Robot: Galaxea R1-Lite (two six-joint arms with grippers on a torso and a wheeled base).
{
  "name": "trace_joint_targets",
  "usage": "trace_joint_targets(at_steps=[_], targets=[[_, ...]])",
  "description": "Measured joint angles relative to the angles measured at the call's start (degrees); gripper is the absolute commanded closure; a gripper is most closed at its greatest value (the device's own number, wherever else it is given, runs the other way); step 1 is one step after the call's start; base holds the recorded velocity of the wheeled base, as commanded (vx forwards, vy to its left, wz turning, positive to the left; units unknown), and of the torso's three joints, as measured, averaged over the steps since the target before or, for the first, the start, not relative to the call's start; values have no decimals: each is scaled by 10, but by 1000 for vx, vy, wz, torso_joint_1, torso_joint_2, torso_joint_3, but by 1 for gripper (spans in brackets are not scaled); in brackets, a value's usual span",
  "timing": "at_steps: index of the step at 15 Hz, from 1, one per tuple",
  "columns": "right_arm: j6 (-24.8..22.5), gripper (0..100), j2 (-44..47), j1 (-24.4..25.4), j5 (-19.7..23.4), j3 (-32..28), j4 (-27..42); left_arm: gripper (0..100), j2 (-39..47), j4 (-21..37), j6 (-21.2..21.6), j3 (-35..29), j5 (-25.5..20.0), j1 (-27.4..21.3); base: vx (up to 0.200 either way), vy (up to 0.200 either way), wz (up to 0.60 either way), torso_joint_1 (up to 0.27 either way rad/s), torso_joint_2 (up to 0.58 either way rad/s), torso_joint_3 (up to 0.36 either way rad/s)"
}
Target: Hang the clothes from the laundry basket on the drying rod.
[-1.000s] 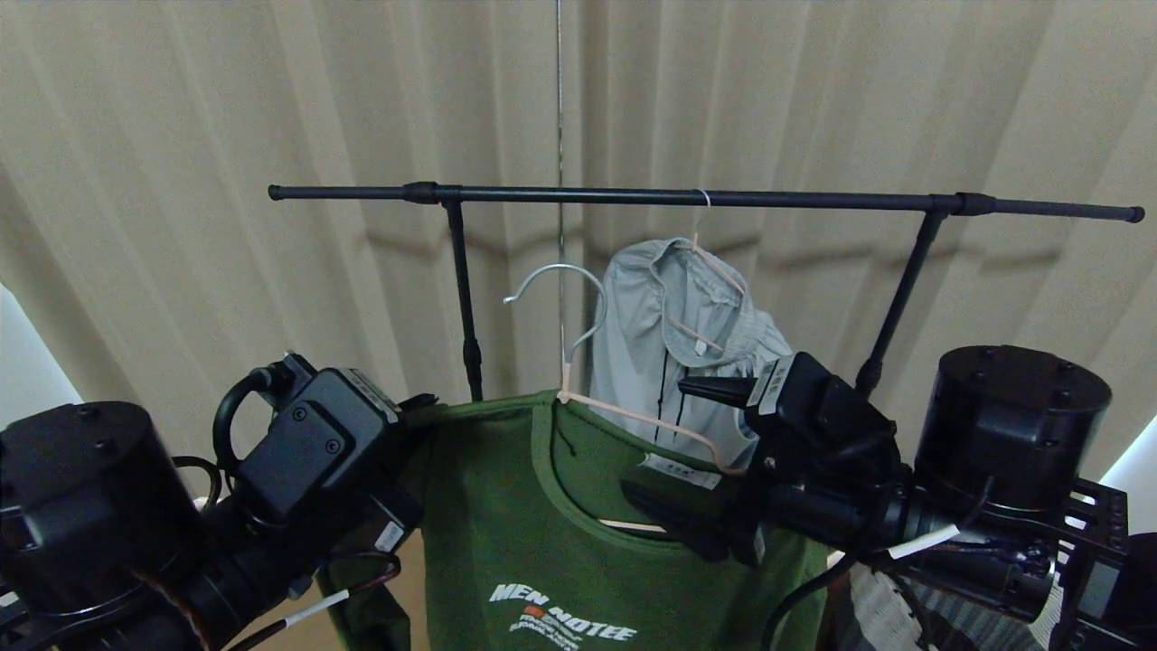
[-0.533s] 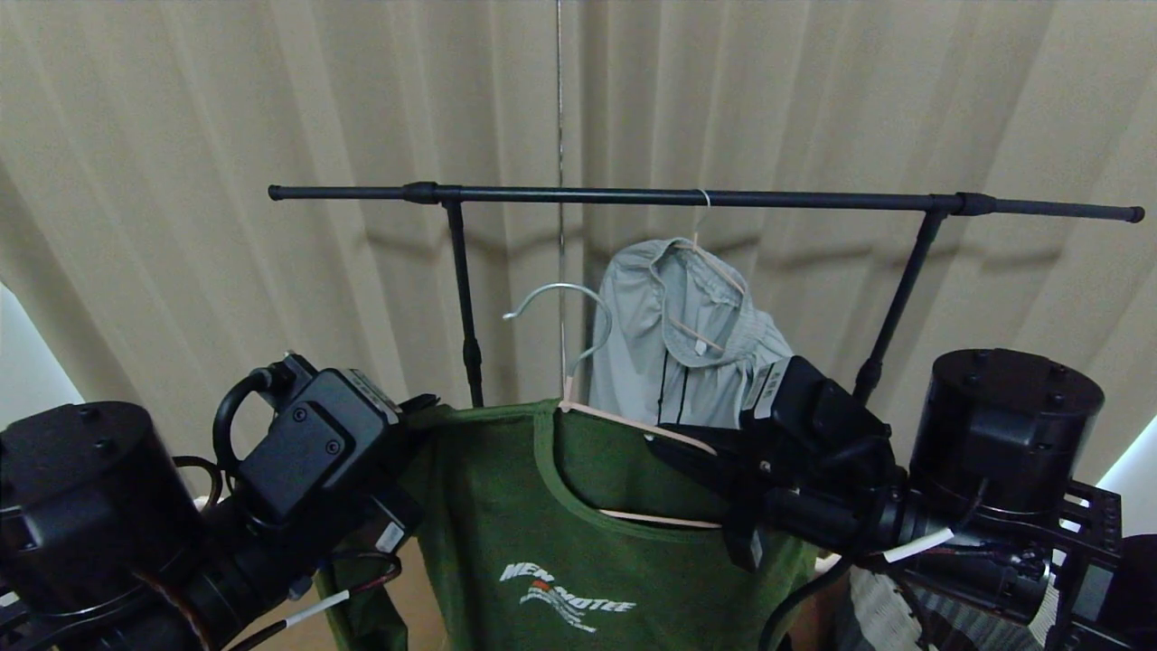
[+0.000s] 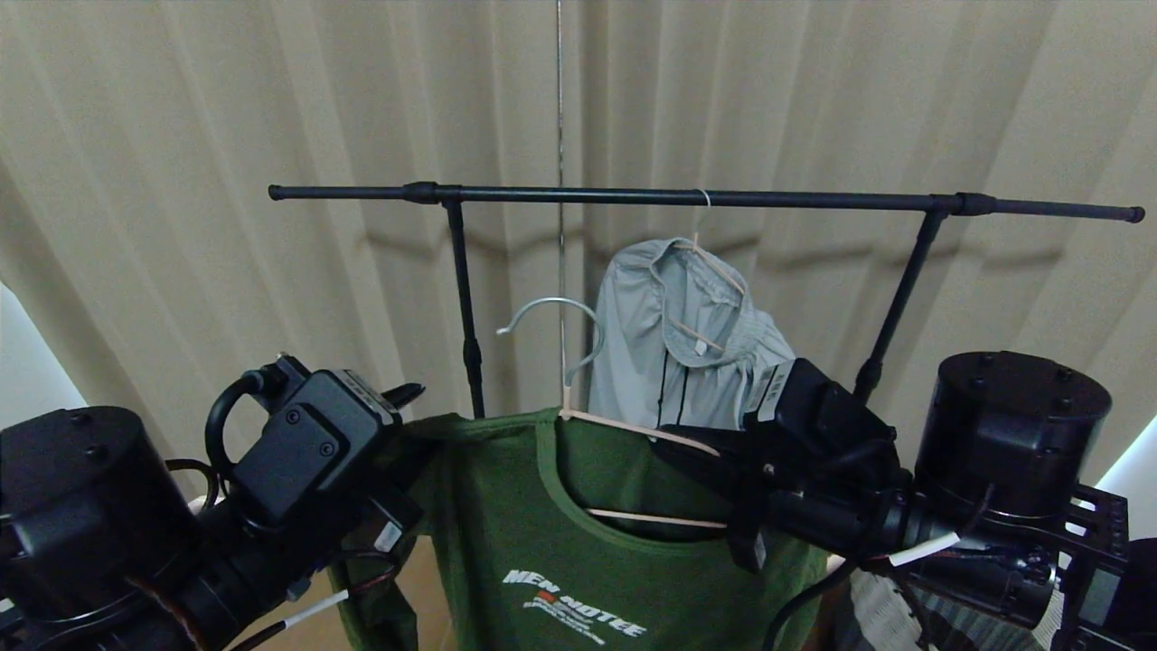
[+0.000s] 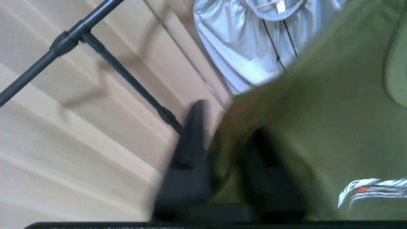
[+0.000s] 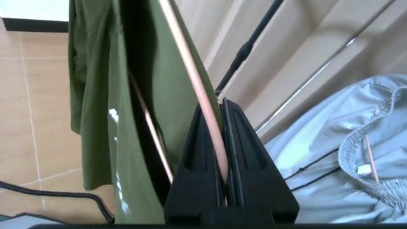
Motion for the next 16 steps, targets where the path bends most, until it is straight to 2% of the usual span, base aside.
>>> trace_joint_targets(at_steps=[4, 10, 13, 16], targets=[[2, 100, -24, -16, -24, 14, 3, 0, -19, 0, -10, 12, -2, 1, 0, 0, 0, 0, 0, 0], [10, 100, -71, -112, -29, 51, -1, 0, -103, 4, -48, 82, -7, 6, 0, 0, 0, 0, 0, 0], [17, 100, -97, -130, -29, 66, 1, 0, -125, 5, -75, 141, -8, 38, 0, 0, 0, 0, 0, 0], [18, 100, -118, -136, -28, 80, 1, 0, -133, 6, -101, 160, -9, 48, 0, 0, 0, 0, 0, 0]])
